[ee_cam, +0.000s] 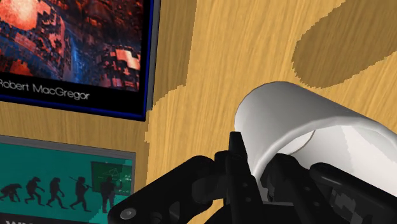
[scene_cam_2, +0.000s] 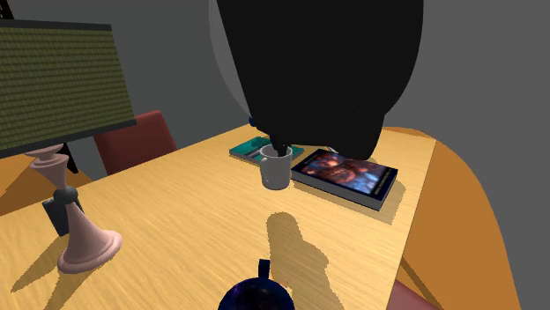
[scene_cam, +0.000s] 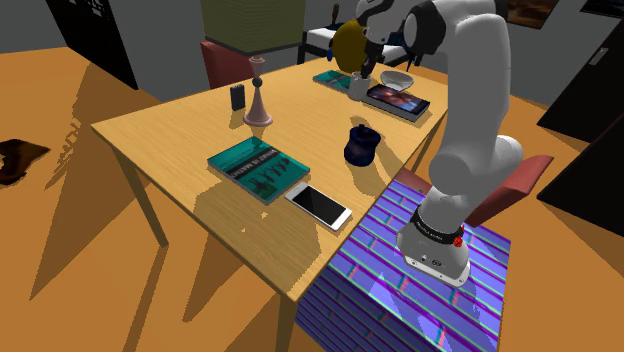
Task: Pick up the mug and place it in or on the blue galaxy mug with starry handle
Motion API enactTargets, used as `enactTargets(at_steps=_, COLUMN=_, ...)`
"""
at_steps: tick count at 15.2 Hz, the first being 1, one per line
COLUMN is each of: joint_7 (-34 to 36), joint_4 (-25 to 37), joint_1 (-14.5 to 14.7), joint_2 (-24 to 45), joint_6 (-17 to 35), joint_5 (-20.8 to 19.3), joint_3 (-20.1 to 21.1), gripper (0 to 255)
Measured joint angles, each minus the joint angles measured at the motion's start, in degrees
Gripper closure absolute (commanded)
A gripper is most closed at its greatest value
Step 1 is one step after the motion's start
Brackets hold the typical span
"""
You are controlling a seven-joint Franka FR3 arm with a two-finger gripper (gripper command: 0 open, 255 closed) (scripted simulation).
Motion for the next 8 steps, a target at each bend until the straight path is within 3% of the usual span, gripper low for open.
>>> enactTargets(at_steps=8, joint_7=0.86, joint_4=4.95, joint_1=-0.52, joint_2=-0.81, joint_6=-5.56, joint_5=-0.63, joint_3=-0.35, gripper=255)
